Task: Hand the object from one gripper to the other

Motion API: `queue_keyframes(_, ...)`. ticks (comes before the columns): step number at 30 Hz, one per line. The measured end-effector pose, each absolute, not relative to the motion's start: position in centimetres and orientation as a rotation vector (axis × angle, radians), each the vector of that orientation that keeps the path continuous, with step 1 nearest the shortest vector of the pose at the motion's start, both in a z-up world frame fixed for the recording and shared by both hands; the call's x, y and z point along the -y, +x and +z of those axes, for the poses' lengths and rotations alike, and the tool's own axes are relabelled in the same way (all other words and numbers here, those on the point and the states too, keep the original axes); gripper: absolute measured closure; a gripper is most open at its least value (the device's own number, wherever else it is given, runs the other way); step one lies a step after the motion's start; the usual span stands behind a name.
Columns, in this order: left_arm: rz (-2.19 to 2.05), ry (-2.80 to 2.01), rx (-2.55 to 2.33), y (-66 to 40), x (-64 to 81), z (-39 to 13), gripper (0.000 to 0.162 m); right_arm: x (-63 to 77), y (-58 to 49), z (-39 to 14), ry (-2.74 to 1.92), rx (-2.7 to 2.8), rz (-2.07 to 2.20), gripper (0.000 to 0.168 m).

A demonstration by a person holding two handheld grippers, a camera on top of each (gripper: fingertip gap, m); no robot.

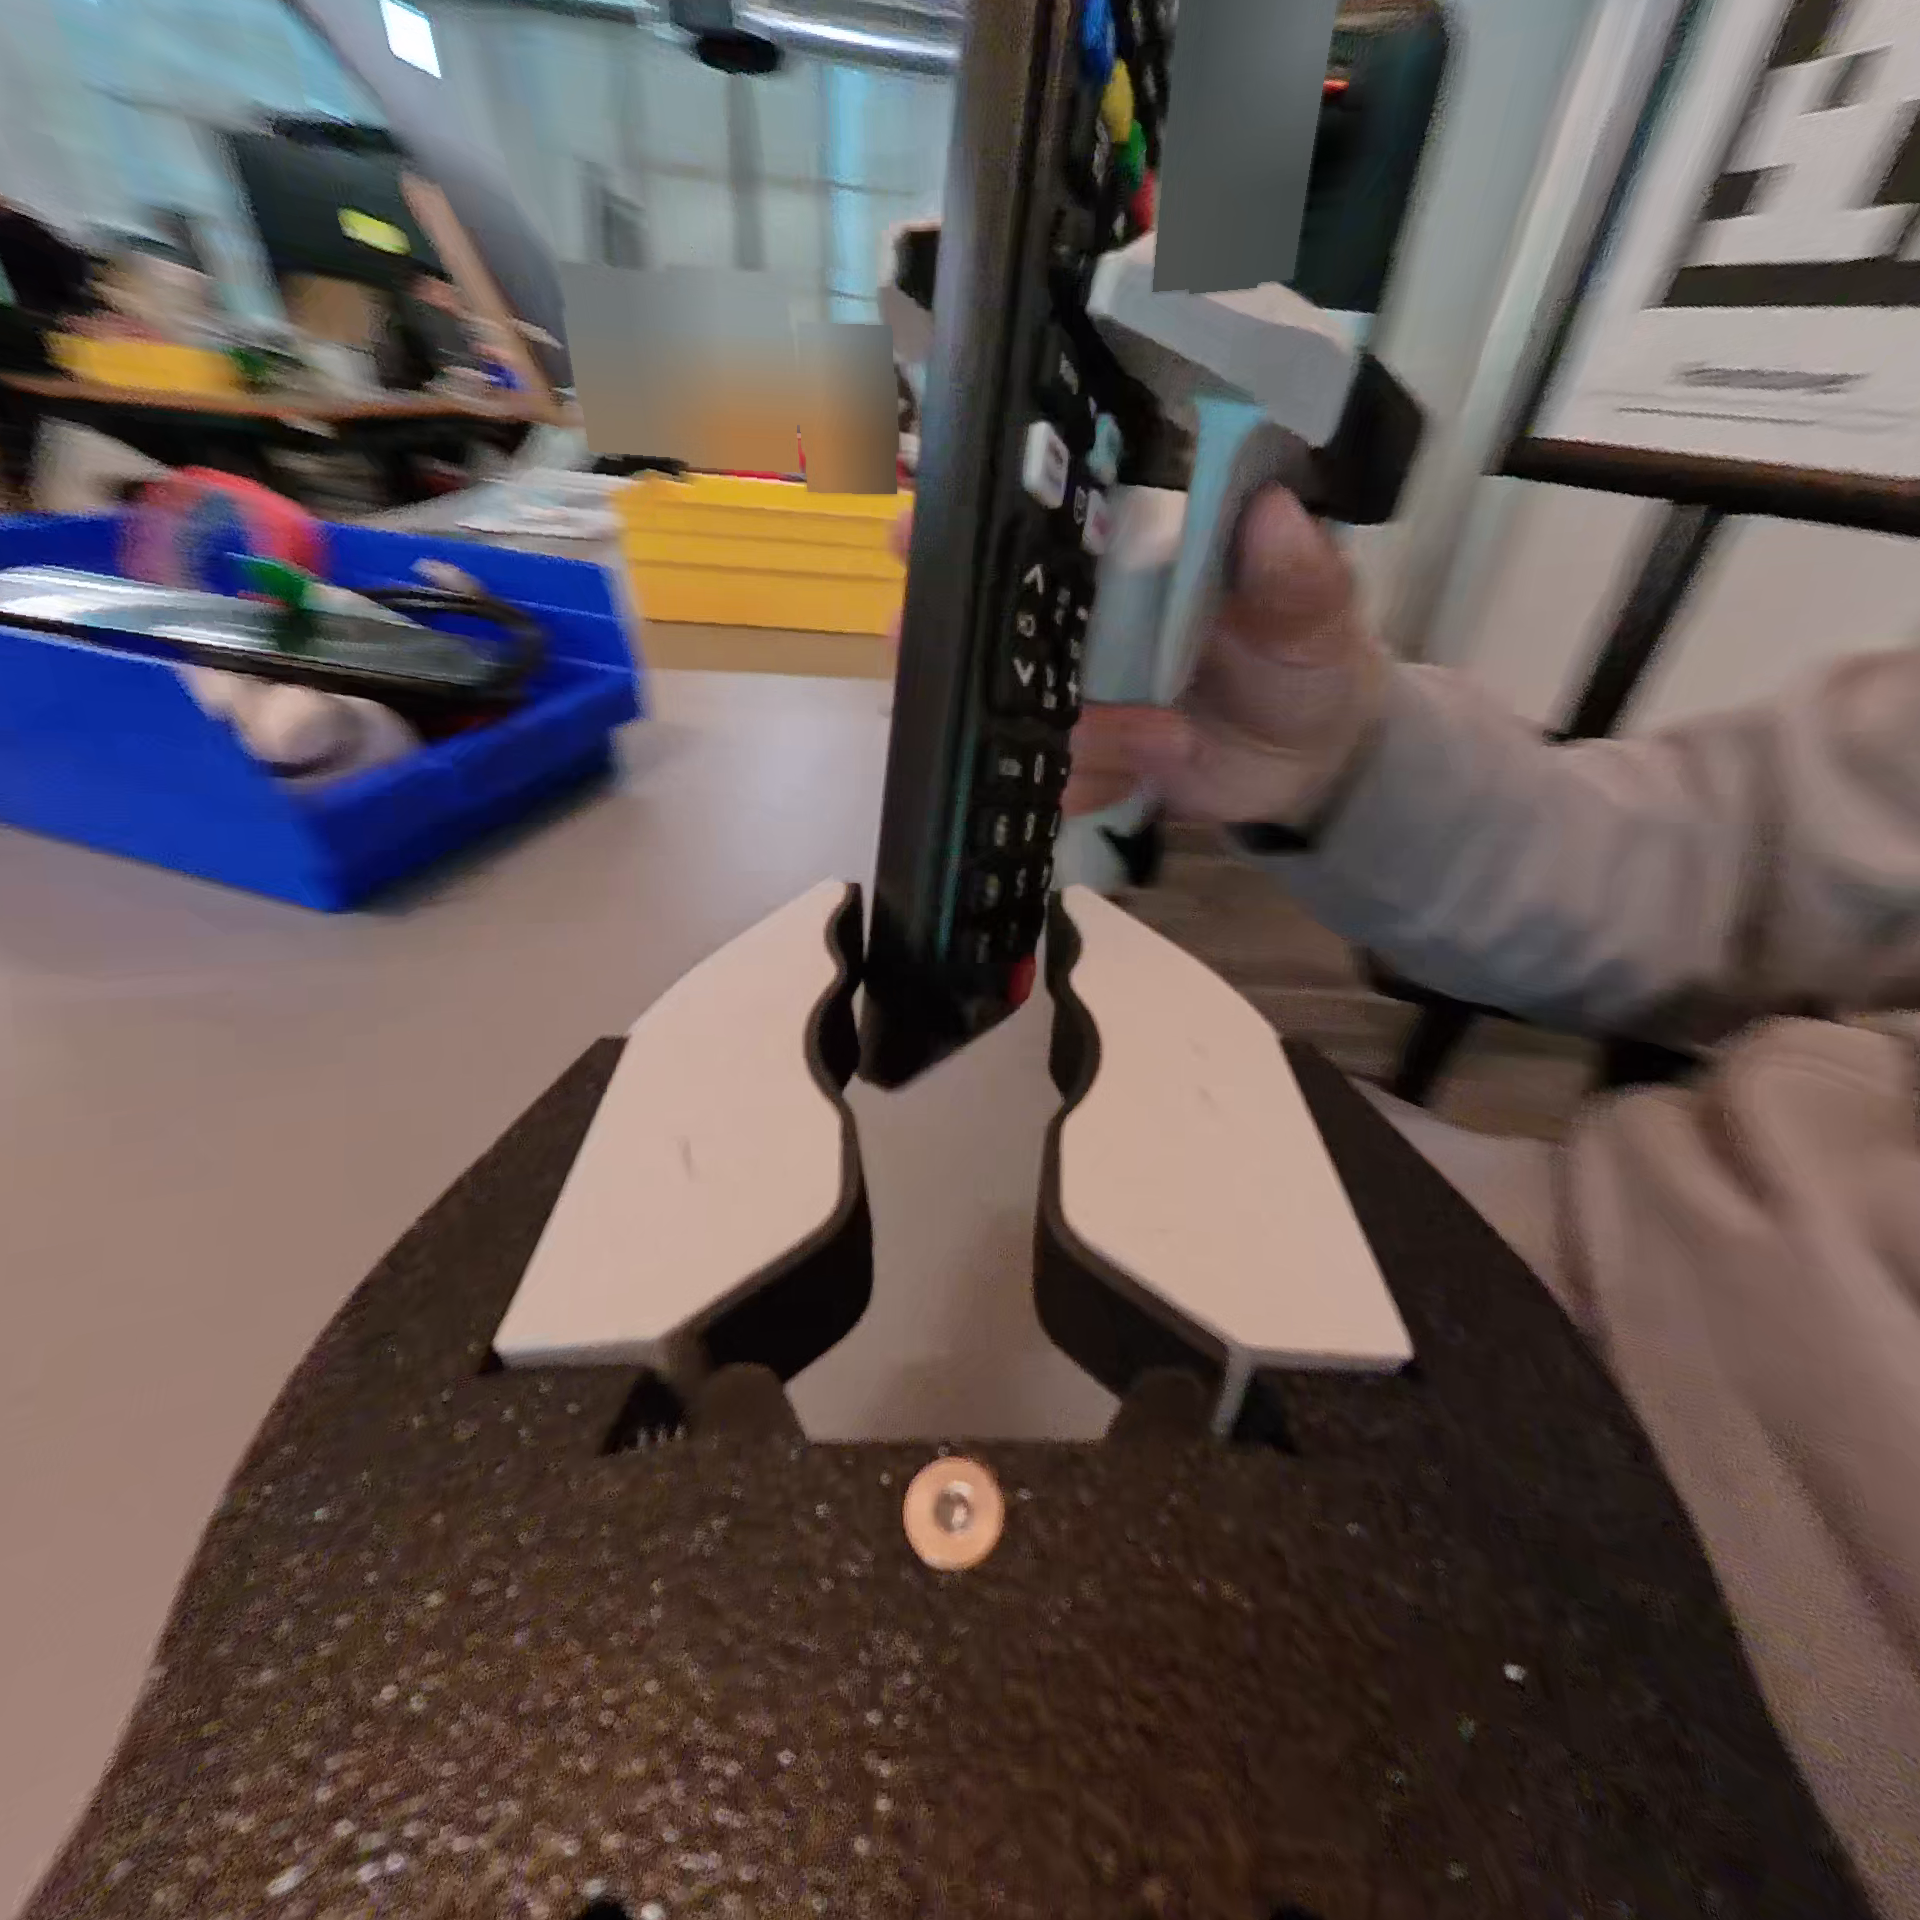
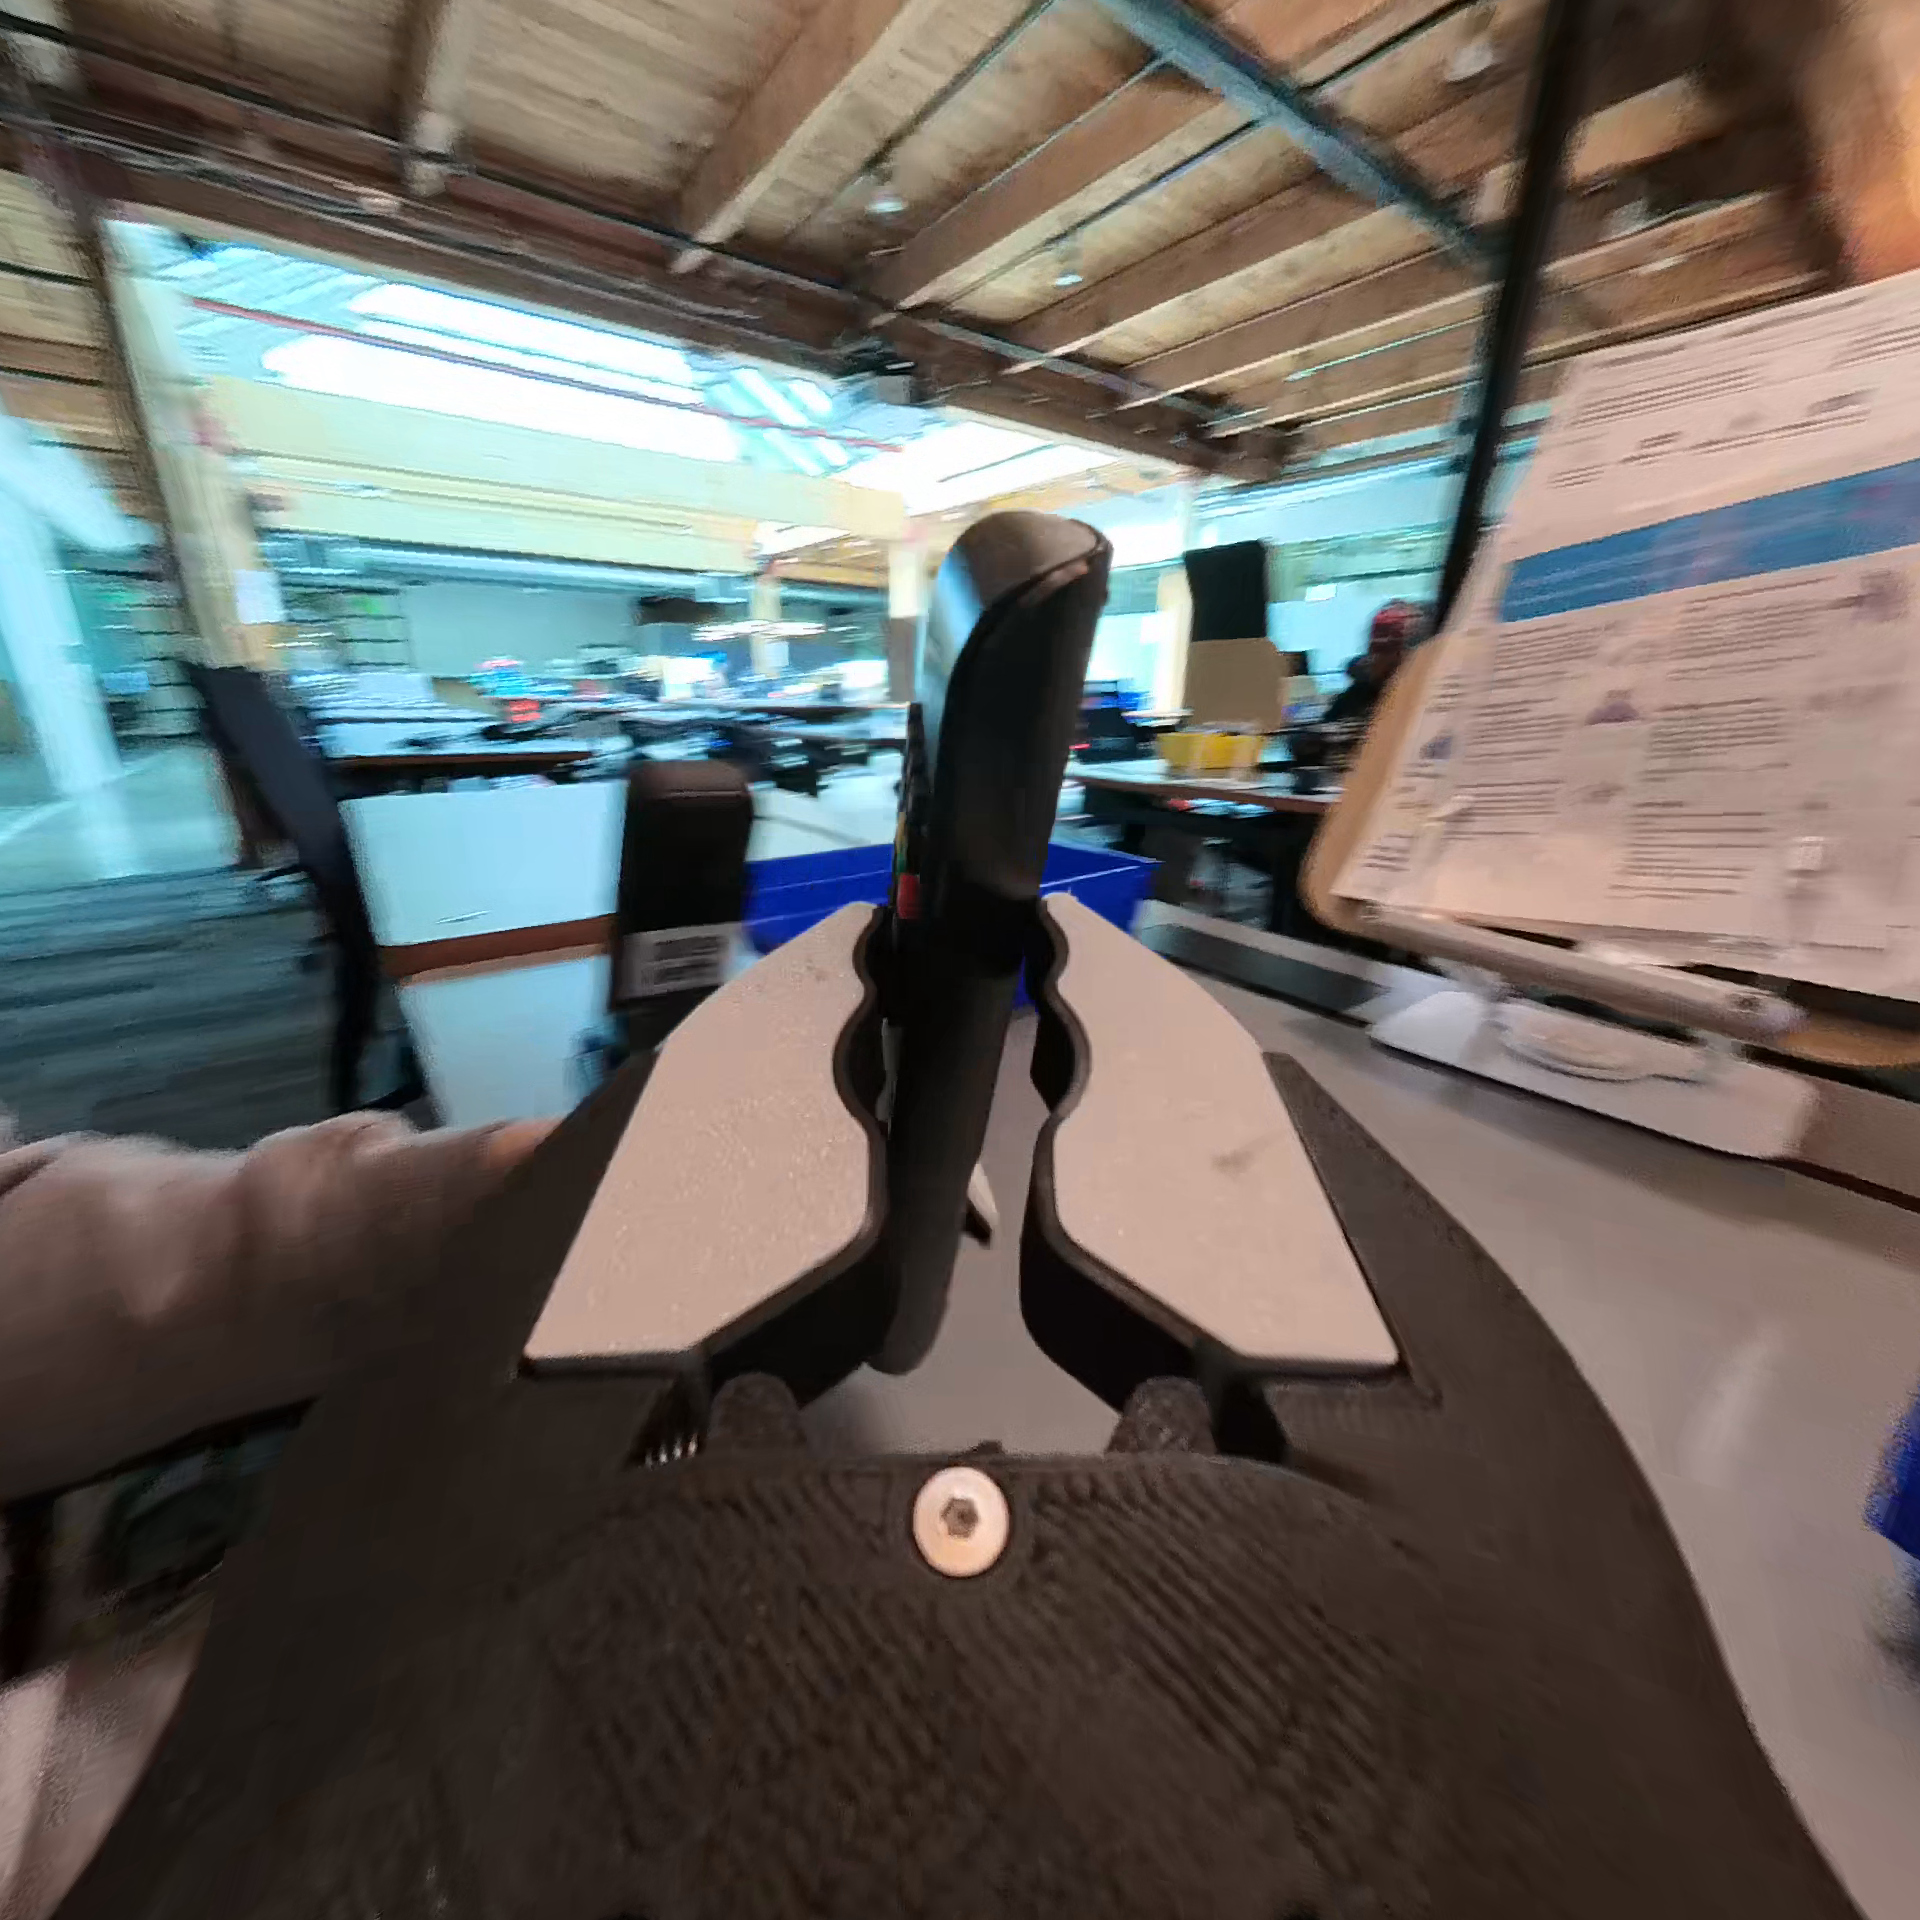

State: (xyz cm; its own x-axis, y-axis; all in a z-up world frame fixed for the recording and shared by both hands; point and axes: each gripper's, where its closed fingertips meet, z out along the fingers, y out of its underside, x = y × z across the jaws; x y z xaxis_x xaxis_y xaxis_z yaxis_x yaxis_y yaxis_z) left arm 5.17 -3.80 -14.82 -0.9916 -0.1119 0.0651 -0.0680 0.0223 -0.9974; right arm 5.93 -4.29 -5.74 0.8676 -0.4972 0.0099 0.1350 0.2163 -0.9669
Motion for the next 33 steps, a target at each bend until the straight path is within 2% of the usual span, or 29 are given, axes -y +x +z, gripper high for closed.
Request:
queue_keyframes(3, -1.959, -0.322, -1.992, 7.7, 3.3, -13.7, 0.108, 6.5, 8.4, -5.9, -1.209, -0.536, -0.655, 0.144)
queue_keyframes(7, -1.66, -0.313, -1.887, 8.1, 4.5, -13.8, 0.094, 7.0, 8.8, -6.3, -1.117, -0.651, -0.642, 0.144)
queue_keyframes(10, -1.454, -0.31, -1.845, 8.2, 5.3, -14.6, 0.09, 6.0, 8.4, -6.7, -1.115, -0.666, -0.592, 0.144)
queue_keyframes(14, -1.302, -0.353, -1.754, 9.0, 4.5, -15.0, 0.105, 4.6, 7.8, -7.1, -1.149, -0.635, -0.521, 0.144)
queue_keyframes(18, -1.425, -0.34, -1.857, 9.1, 4.4, -15.4, 0.108, 3.6, 6.9, -7.0, -1.25, -0.485, -0.447, 0.135)
queue_keyframes(20, -1.599, -0.315, -1.937, 8.5, 4.7, -15.2, 0.109, 3.3, 6.7, -7.3, -1.33, -0.432, -0.409, 0.099)
queue_keyframes(22, -1.803, -0.274, -2.082, 7.2, 4.9, -15.4, 0.109, 3.4, 6.4, -7.4, -1.381, -0.397, -0.376, 0.087)
queue_keyframes(29, -2.259, -0.1, -2.2, 4.0, 4.3, -14.7, 0.11, 3.4, 6.0, -7.2, -1.368, -0.378, -0.298, 0.08)
queue_keyframes(33, -2.372, -0.046, -2.249, 2.7, 4.8, -14.8, 0.11, 2.5, 4.8, -7.7, -1.377, -0.273, -0.253, 0.088)
